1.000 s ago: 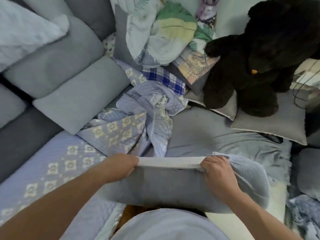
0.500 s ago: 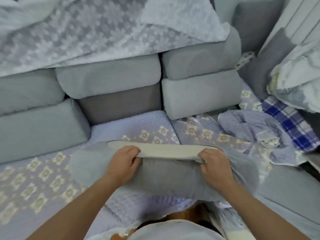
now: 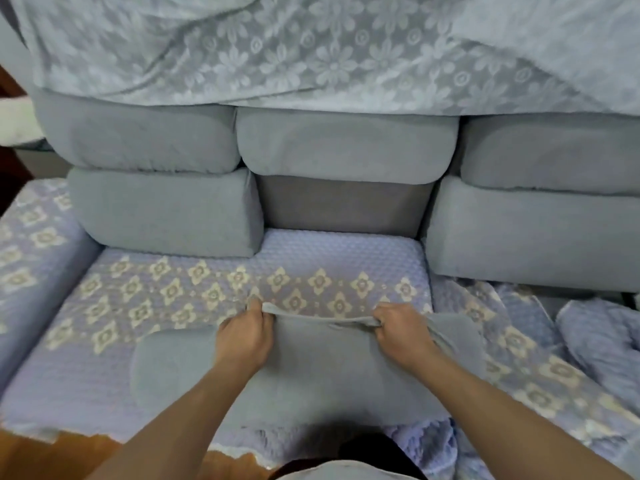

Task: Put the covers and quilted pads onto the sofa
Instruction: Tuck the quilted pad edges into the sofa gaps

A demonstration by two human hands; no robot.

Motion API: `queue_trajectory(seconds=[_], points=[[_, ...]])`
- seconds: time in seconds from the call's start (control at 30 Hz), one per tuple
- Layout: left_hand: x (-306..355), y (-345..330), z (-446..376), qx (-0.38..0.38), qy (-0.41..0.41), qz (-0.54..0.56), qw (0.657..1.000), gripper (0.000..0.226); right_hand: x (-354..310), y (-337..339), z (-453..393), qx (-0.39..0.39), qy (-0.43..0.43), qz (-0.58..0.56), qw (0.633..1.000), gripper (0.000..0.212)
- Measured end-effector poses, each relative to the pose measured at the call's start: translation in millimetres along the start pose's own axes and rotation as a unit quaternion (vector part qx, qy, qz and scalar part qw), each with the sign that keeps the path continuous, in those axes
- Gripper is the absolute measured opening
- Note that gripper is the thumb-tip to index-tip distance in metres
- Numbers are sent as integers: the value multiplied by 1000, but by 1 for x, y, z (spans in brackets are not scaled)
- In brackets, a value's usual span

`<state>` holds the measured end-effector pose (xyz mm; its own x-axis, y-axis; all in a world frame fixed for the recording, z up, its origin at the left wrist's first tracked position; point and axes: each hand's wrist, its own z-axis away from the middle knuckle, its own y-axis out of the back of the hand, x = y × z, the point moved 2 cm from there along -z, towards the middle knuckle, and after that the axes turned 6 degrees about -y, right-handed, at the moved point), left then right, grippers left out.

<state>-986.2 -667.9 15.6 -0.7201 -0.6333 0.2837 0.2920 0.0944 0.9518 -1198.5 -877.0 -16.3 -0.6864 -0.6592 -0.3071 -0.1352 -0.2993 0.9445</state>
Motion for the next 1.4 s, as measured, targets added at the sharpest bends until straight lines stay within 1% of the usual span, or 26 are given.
queue_trajectory(seconds=[0.07, 0.13, 0.23, 0.3, 0.33, 0.37, 0.43, 0.47, 0.5, 0.57, 0.6, 0.67, 0.73, 0.8, 0.83, 0.9, 1.0, 1.07, 1.13, 1.23, 1.33, 1.4], points=[[6, 7, -26, 7, 28, 5, 1000, 23, 8, -3, -27, -23, 1, -2, 1000, 17], [17, 17, -57, 19, 39, -1, 999, 17, 17, 1, -58, -21, 9, -33, 999, 20], [36, 35, -101, 56, 25, -51, 997, 18, 34, 17, -112, -14, 30, -52, 998, 20], [50, 40, -128, 72, 5, -75, 995, 20, 49, 24, -153, 18, 63, -66, 996, 11], [57, 39, -144, 80, -2, -75, 994, 21, 57, 27, -176, 37, 80, -70, 994, 11], [63, 34, -159, 84, -7, -71, 994, 22, 65, 29, -198, 40, 87, -62, 994, 13], [78, 16, -194, 86, -17, -52, 995, 22, 88, 30, -241, 56, 57, -42, 996, 7], [84, 1, -212, 67, -12, -44, 997, 25, 102, 27, -260, 69, 34, -40, 996, 2], [88, -18, -229, 32, 1, -43, 999, 34, 113, 22, -275, 75, 10, -48, 996, 3], [92, -59, -256, -48, 15, -72, 996, 61, 130, 2, -294, 86, -13, -46, 995, 11], [92, -76, -267, -63, 26, -83, 994, 65, 133, -10, -298, 91, -17, -19, 996, 19], [90, -93, -286, -73, 47, -62, 994, 61, 131, -23, -302, 111, -26, 36, 993, 36], [87, -95, -301, -59, 37, -40, 997, 60, 125, -23, -302, 124, -46, 57, 990, 45], [80, -89, -305, -15, 27, -18, 999, 62, 121, -18, -304, 122, -68, 73, 987, 44], [73, -83, -300, 14, 41, -7, 999, 62, 117, -16, -308, 114, -77, 78, 987, 41], [48, -77, -281, 53, 111, 7, 992, 64, 109, -12, -316, 102, -93, 97, 986, 40], [-11, -68, -252, 78, 248, 34, 965, 75, 101, -11, -333, 99, -104, 110, 984, 48], [-50, -63, -251, 79, 285, 78, 952, 77, 97, -13, -348, 83, -112, 119, 983, 53], [-75, -62, -264, 66, 294, 131, 944, 79, 93, -14, -362, 68, -119, 132, 982, 57], [-89, -68, -293, 48, 302, 129, 943, 79, 89, -16, -380, 47, -134, 144, 979, 55], [-89, -68, -309, 56, 309, 127, 941, 83, 82, -9, -387, 41, -158, 143, 976, 52], [-75, -66, -319, 51, 287, 139, 946, 80, 91, -2, -376, 41, -185, 157, 969, 49]])
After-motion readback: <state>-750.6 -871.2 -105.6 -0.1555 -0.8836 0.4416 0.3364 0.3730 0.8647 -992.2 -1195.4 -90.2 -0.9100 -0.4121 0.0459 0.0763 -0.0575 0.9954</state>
